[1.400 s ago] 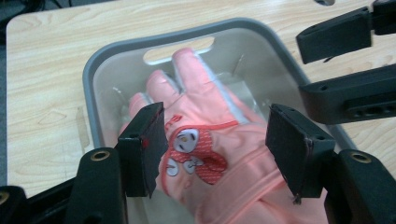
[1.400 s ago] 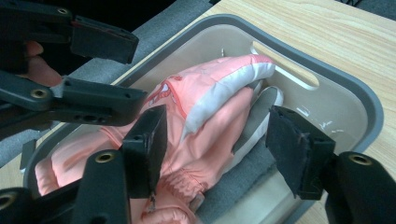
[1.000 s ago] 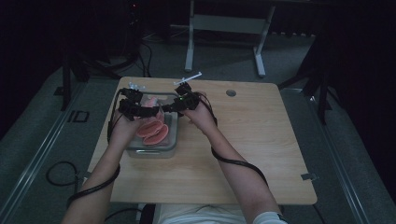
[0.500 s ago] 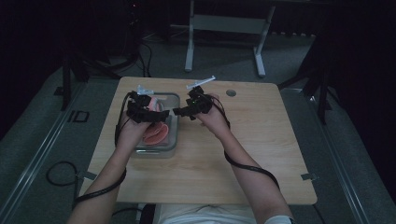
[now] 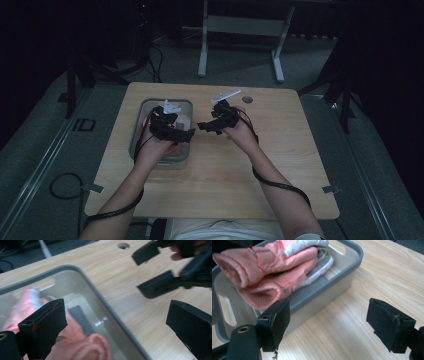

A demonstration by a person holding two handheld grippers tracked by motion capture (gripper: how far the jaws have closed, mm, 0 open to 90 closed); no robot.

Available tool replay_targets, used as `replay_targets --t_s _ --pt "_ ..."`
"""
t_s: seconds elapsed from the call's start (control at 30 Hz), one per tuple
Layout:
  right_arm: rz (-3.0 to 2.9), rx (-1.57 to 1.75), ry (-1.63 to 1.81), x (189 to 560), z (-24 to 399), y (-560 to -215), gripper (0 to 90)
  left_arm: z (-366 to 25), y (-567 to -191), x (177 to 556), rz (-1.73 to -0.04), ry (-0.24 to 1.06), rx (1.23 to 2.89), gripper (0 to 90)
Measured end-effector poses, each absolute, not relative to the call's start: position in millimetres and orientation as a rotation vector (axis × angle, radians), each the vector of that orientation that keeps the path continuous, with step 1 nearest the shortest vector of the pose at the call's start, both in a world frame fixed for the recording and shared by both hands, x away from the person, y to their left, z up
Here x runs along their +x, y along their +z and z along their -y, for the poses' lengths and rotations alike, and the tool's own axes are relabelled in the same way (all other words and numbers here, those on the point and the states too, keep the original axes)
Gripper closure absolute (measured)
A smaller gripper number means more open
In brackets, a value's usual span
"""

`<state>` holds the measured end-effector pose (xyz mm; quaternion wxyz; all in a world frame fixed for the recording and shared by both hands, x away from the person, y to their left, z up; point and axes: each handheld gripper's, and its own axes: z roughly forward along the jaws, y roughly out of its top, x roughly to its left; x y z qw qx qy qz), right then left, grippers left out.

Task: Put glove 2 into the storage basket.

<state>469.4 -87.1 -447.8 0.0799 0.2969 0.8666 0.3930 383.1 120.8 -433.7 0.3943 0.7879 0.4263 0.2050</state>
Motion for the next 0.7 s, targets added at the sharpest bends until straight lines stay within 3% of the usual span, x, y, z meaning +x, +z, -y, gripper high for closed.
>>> replay_targets --t_s 0.7 --pt "-2.554 0.913 1.196 461 135 -472 18.9 -65 -455 357 -0.922 0.443 2.055 3.4"
